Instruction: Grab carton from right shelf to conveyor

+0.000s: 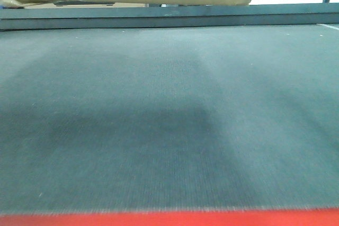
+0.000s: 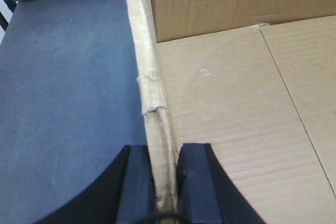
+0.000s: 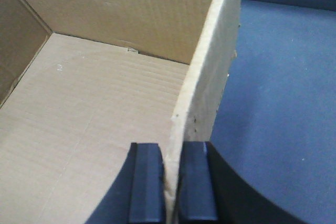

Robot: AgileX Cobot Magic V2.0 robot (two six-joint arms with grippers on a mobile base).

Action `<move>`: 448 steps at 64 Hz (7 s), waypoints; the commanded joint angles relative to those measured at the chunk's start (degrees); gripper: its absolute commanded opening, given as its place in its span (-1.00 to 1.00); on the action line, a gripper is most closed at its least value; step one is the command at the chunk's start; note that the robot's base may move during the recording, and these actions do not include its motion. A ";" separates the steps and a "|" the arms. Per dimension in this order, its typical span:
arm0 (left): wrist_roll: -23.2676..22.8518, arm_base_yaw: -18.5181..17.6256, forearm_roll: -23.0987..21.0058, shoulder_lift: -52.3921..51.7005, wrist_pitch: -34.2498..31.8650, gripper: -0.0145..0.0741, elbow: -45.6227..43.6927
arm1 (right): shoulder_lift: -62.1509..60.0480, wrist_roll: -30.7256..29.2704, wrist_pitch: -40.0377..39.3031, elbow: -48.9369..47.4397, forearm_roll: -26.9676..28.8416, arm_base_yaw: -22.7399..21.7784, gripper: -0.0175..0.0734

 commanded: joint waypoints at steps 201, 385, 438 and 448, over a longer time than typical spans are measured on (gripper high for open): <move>5.05 15.20 -10.45 18.04 -7.20 -0.62 -0.57 | 6.79 -2.18 5.45 0.29 -5.69 -23.30 -0.80; 11.54 25.70 -22.69 -63.32 -67.03 -0.63 93.69 | -68.36 -2.23 -41.68 76.64 -8.71 -24.62 -0.79; 11.54 25.70 -22.69 -63.32 -67.03 -0.63 93.69 | -72.03 -2.23 -46.59 89.10 -5.41 -31.62 -0.79; 11.54 25.70 -22.69 -63.32 -67.03 -0.63 93.69 | -75.78 -2.23 -51.31 98.23 -2.65 -33.51 -0.79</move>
